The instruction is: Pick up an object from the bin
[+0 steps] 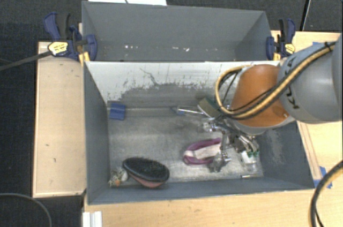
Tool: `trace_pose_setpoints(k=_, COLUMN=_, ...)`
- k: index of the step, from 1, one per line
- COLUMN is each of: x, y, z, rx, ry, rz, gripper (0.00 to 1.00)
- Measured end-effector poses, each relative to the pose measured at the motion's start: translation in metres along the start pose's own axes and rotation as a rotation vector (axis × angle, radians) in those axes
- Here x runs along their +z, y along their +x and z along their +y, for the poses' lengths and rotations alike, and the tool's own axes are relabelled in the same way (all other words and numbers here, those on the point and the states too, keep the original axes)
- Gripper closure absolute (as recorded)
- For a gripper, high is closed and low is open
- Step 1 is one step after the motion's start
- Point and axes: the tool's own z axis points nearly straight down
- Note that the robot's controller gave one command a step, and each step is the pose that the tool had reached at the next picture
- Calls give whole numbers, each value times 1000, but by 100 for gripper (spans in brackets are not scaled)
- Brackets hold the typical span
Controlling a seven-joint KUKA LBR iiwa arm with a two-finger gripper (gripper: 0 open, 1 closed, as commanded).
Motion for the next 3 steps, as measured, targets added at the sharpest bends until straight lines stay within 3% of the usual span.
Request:
trace_pose_setpoints(k=1, x=-2, y=31, z=10, rx=15, ry=2, rz=-10, gripper=0)
trace_pose_setpoints(k=2, x=-2, y=32, z=10, rx=11, ry=1, rz=-1, gripper=100)
trace_pose_setpoints(k=3, x=-185, y=21, z=13, rx=-190, ry=3, rz=-8, gripper=100)
